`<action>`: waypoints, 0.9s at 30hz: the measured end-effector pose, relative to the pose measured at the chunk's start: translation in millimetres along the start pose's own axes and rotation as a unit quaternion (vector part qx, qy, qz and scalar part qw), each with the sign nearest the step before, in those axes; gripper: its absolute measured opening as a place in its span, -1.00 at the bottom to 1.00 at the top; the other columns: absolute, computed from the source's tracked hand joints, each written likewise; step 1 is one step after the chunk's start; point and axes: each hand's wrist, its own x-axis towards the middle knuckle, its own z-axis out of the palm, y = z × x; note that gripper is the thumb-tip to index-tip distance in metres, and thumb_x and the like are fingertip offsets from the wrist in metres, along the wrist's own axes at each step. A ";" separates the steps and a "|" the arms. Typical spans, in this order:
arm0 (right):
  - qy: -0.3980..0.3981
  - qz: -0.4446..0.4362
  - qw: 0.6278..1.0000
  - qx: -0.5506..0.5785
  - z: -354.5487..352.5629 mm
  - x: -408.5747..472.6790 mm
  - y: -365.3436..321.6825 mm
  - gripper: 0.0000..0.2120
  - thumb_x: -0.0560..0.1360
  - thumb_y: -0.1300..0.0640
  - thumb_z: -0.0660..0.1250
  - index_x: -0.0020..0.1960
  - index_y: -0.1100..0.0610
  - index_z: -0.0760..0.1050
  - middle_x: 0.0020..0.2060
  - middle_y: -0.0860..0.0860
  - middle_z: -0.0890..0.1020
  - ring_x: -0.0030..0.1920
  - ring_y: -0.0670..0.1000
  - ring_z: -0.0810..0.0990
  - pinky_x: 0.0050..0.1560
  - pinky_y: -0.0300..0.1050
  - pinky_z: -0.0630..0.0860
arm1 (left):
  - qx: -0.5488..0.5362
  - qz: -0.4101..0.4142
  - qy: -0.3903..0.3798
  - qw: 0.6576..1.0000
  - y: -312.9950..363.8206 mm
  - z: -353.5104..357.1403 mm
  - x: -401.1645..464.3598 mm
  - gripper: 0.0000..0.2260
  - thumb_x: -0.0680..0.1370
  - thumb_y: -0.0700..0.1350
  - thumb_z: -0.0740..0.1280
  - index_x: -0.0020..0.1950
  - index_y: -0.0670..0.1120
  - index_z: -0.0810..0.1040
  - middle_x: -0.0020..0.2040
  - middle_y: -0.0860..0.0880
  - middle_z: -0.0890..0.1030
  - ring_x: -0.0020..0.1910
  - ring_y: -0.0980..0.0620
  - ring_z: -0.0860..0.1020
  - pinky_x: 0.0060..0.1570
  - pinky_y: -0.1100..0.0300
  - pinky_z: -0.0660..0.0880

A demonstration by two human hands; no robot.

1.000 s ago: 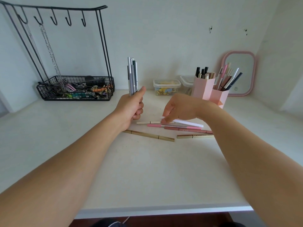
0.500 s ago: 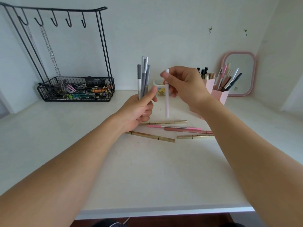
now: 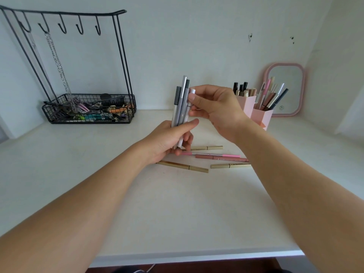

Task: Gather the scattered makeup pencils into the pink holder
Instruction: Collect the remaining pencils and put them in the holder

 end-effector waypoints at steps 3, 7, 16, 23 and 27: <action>-0.008 0.003 0.999 -0.040 0.7 -0.2 4.0 -0.81 0.57 0.29 0.36 0.14 0.33 0.61 -0.19 0.16 0.59 -0.27 -0.03 0.54 -0.13 -0.19 0.59 | 0.009 0.002 0.002 1.000 2.1 1.9 -2.8 -0.62 0.58 0.08 0.38 -0.35 -0.06 0.40 -0.45 -0.02 0.49 -0.45 0.02 0.51 -0.53 0.26 0.34; 0.013 0.037 0.985 -0.167 -2.7 -0.1 2.7 -0.83 0.56 0.06 0.40 0.01 0.16 0.66 -0.23 0.01 0.63 -0.29 -0.08 0.56 -0.26 -0.24 0.52 | -0.048 0.001 0.022 0.999 7.4 -1.4 -1.7 -0.67 0.58 0.11 0.37 -0.26 -0.04 0.40 -0.47 0.04 0.26 -0.53 0.11 0.22 -0.61 0.31 0.11; -0.290 0.153 0.803 -0.497 -31.1 -11.1 -20.7 -0.89 0.37 0.00 0.57 -0.14 -0.02 0.71 -0.17 -0.07 0.73 -0.09 0.01 0.66 0.07 -0.05 0.55 | -0.083 -0.034 0.082 0.993 5.7 -17.5 4.7 -0.56 0.59 0.12 0.35 -0.37 0.02 0.24 -0.48 0.04 0.22 -0.53 0.08 0.17 -0.60 0.28 0.04; -0.303 0.185 0.755 -0.552 -32.3 -13.3 -11.7 -0.88 0.35 -0.02 0.58 -0.13 -0.11 0.70 -0.16 -0.19 0.70 -0.08 -0.12 0.64 0.16 -0.06 0.54 | -0.082 -0.036 0.089 0.992 1.0 -16.2 7.2 -0.54 0.56 0.08 0.40 -0.42 0.01 0.27 -0.47 0.03 0.29 -0.54 0.08 0.21 -0.61 0.29 0.07; -0.310 0.187 0.749 -0.555 -30.2 -14.0 -9.9 -0.92 0.39 0.00 0.55 -0.13 -0.08 0.69 -0.22 -0.22 0.69 -0.11 -0.15 0.62 0.18 -0.03 0.51 | -0.086 -0.028 0.092 0.992 -0.2 -15.7 7.7 -0.56 0.57 0.06 0.40 -0.41 0.00 0.29 -0.47 0.03 0.29 -0.53 0.09 0.23 -0.62 0.31 0.10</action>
